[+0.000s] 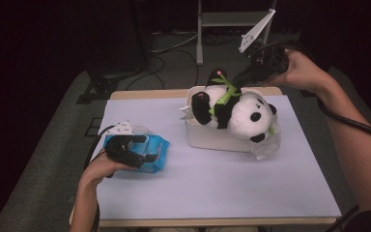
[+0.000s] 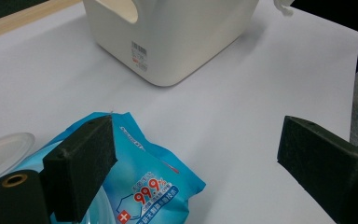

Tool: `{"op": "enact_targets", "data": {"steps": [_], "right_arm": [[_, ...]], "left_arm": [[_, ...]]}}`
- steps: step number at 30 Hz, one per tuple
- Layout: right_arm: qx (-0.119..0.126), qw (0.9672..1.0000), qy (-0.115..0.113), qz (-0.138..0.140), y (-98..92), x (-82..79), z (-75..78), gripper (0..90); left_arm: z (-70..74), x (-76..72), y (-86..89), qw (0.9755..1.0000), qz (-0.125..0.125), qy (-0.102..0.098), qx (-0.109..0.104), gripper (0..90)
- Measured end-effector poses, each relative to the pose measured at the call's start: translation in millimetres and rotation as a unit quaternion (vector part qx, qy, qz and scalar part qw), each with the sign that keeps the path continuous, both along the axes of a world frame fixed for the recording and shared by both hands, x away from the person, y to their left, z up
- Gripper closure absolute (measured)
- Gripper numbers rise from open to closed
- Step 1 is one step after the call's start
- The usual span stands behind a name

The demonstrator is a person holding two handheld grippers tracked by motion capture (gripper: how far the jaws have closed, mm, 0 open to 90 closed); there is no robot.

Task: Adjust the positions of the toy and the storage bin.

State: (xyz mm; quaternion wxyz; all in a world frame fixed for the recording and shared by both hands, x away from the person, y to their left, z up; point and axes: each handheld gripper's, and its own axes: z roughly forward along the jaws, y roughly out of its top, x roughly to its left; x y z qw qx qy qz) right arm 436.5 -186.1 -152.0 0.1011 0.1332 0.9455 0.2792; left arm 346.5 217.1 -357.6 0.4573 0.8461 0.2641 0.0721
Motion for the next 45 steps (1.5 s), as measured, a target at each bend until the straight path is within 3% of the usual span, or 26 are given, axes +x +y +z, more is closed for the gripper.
{"op": "enact_targets", "data": {"steps": [16, 26, 29, 45], "right_arm": [[-0.012, 0.9996, 0.013, -0.024, 5.2, 41.0, -13.5, 79.0], [-0.014, 0.9992, 0.007, -0.037, 5.7, 53.6, -15.2, 78.9], [-0.027, 0.9988, 0.015, -0.039, 10.3, 58.3, -27.9, 78.8], [-0.035, 0.9967, 0.061, -0.042, 11.6, 65.5, -80.7, 78.6]], "left_arm": [[0.0, 0.8, 6.7, 1.0000, 0.007, -0.001, -0.006, 10.5], [-0.3, 1.5, 7.2, 0.9999, 0.008, 0.000, -0.007, 10.4], [-0.2, 1.3, 7.6, 0.9999, 0.008, -0.002, -0.008, 10.4], [0.3, 0.4, 5.1, 1.0000, 0.005, -0.002, -0.005, 10.4]]}}
